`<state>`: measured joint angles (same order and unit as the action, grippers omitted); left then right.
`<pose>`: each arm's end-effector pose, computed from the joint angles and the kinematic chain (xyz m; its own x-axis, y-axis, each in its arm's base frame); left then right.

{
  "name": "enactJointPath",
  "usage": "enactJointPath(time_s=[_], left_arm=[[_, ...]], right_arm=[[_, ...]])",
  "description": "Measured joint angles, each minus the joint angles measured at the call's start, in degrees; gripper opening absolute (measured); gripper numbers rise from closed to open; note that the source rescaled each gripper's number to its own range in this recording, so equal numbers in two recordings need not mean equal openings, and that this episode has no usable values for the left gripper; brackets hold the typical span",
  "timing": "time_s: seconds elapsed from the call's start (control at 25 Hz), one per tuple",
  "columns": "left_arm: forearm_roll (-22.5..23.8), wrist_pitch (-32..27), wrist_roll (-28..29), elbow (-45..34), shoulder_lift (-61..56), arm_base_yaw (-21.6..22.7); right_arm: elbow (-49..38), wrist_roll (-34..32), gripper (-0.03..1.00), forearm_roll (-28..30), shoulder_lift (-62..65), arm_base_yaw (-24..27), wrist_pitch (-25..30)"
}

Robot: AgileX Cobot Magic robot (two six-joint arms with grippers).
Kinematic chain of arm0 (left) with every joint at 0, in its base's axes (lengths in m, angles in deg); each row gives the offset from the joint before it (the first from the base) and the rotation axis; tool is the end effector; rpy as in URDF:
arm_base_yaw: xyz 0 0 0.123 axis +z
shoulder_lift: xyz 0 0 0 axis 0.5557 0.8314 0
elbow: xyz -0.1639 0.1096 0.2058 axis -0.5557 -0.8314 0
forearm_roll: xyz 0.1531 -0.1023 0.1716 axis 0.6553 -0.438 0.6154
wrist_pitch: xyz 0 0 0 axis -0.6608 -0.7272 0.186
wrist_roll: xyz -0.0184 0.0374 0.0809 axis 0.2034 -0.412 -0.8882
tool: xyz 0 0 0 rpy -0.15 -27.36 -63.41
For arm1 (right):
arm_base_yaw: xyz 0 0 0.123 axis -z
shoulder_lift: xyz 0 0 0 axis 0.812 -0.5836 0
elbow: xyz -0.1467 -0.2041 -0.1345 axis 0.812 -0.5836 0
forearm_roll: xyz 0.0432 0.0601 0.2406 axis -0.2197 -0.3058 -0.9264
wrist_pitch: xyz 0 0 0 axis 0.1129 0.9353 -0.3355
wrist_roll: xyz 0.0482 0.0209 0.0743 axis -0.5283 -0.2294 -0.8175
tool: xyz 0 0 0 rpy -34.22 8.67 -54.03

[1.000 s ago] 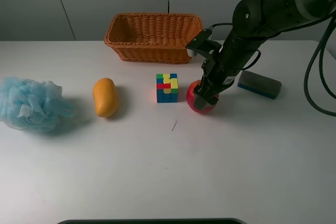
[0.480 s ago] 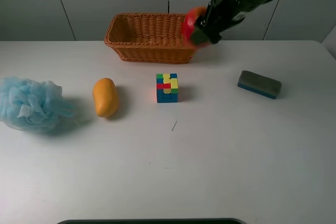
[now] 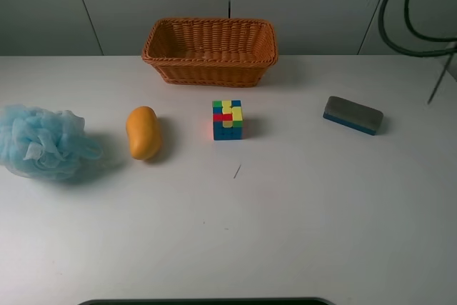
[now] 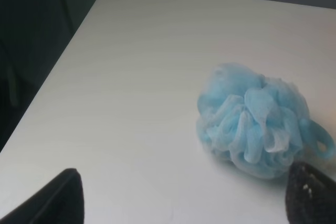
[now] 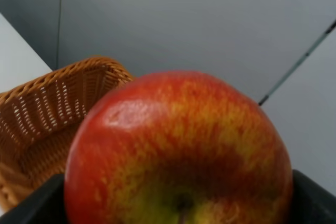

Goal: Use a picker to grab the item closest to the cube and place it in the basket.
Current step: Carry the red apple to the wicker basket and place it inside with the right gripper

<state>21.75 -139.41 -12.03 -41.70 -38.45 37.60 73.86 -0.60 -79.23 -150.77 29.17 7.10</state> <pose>-0.0099 0.0108 0.2800 -0.4384 -0.1653 -0.8835 -0.2392 0.9689 -0.0626 0.4289 0.2138 0.2942 -0.2601 -0.5676 -0.7811 -0.6786 0.6830 -0.2703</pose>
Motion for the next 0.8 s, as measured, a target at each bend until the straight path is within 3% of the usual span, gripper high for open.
enactJointPath(time_s=[0.28, 0.8], left_arm=[[0.0, 0.0, 0.0, 0.0, 0.0, 0.0], [0.0, 0.0, -0.2, 0.0, 0.0, 0.0]], right_arm=[[10.7, 0.0, 0.02, -5.4, -14.1, 0.0, 2.3], [11.3, 0.4, 0.02, -6.1, -21.8, 0.0, 3.9]])
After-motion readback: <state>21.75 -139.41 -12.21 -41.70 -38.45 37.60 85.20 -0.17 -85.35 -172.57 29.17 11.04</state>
